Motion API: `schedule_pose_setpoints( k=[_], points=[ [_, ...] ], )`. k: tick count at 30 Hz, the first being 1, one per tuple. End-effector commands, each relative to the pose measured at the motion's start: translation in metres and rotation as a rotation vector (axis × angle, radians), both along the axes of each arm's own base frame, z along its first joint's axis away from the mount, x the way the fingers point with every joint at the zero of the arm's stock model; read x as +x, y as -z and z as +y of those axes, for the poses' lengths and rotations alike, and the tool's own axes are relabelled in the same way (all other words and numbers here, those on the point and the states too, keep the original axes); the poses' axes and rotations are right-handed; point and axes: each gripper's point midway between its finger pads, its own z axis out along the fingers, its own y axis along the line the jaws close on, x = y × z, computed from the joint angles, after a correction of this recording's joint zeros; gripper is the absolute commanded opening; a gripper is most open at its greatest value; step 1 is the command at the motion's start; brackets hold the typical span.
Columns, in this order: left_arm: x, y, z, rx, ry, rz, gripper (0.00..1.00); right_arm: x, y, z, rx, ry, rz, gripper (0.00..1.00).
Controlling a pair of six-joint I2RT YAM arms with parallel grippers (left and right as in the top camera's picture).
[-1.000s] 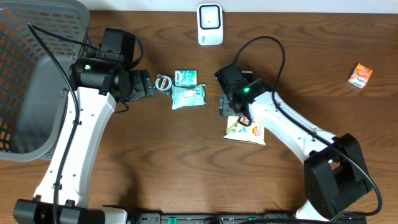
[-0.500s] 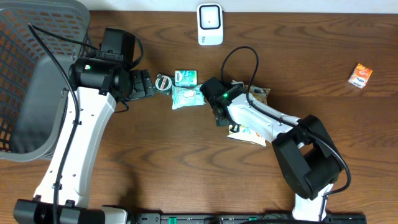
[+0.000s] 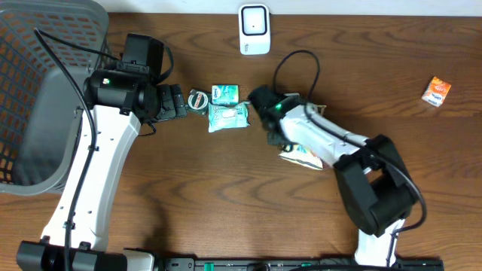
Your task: Scan the item barcode
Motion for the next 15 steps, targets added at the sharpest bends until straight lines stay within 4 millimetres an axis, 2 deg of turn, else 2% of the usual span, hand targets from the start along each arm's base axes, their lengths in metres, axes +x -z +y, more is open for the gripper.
schedule_pose_setpoints(
  k=[1, 4, 7, 9, 12, 15],
  points=[
    [0.000, -0.001, 0.004, 0.014, -0.012, -0.002, 0.99, 0.011, -0.034, 0.029, 0.308, -0.049, 0.027, 0.01],
    [0.000, -0.001, 0.004, 0.014, -0.012, -0.002, 0.99, 0.021, -0.079, 0.053, 0.563, -0.178, -0.020, 0.01],
    [0.000, -0.001, 0.004, 0.014, -0.012, -0.002, 0.98, 0.024, -0.128, 0.076, 0.856, -0.360, -0.055, 0.01],
    [0.000, -0.001, 0.004, 0.014, -0.012, -0.002, 0.99, 0.022, -0.146, 0.084, 0.999, -0.415, -0.050, 0.01],
    [0.000, -0.001, 0.004, 0.014, -0.012, -0.002, 0.99, 0.016, -0.154, 0.089, 1.160, -0.456, -0.017, 0.01],
    [0.000, -0.001, 0.004, 0.014, -0.012, -0.002, 0.99, 0.010, -0.138, 0.093, 1.225, -0.461, 0.018, 0.01]
  ],
)
